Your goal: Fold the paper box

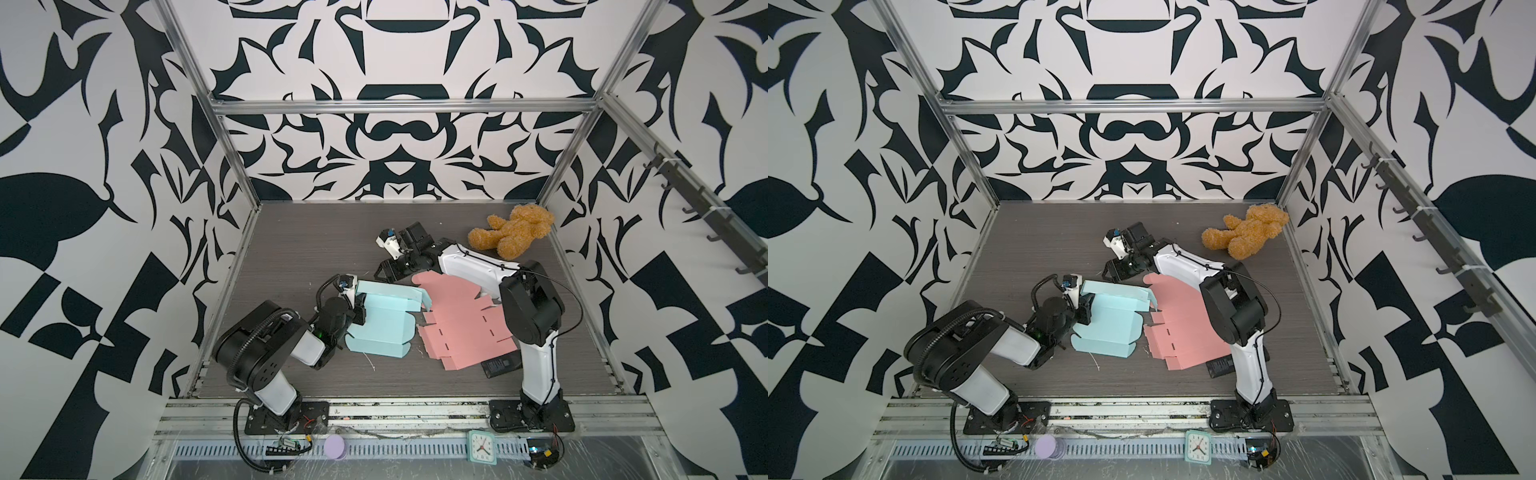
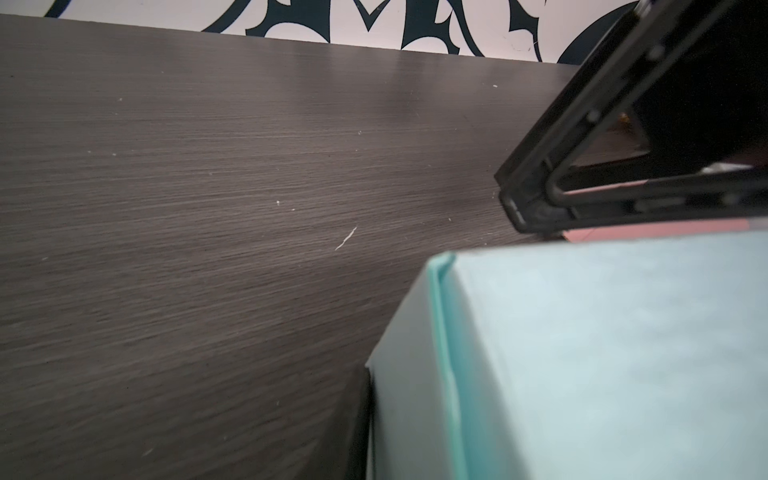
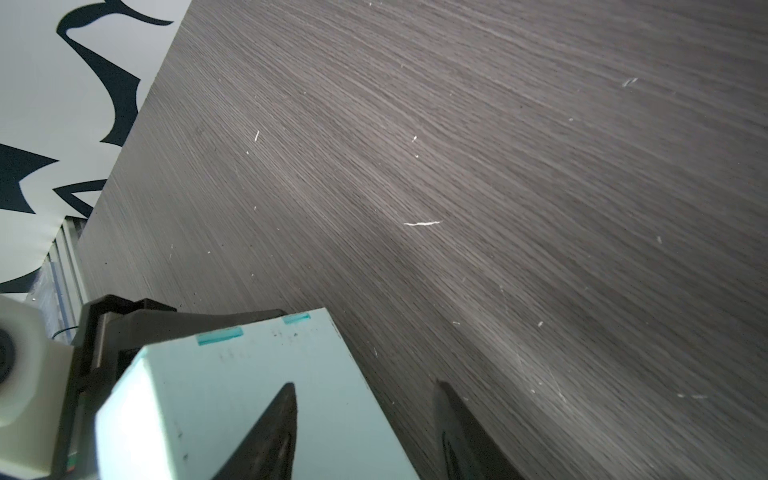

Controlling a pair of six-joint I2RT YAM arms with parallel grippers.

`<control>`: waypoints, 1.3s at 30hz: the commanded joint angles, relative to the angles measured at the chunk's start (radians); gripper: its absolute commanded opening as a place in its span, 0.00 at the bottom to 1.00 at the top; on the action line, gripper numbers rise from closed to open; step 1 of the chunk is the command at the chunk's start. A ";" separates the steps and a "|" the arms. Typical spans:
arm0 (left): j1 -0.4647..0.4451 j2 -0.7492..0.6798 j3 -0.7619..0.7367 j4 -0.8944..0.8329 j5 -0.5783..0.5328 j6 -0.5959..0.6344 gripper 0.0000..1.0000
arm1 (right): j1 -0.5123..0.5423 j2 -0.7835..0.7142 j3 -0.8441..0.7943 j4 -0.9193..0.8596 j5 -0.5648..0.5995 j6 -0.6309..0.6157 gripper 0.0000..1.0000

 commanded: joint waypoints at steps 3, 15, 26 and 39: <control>-0.007 -0.022 0.014 -0.046 0.007 0.004 0.21 | -0.004 -0.048 -0.024 -0.001 -0.037 0.013 0.51; -0.006 0.037 0.044 -0.055 0.019 0.012 0.16 | -0.005 -0.139 -0.105 0.040 -0.036 0.041 0.54; -0.006 0.049 0.051 -0.052 0.079 0.041 0.18 | -0.004 -0.134 -0.118 0.127 -0.151 0.115 0.65; -0.006 0.006 0.021 -0.046 0.073 0.027 0.24 | 0.012 -0.080 -0.102 0.032 -0.080 0.047 0.63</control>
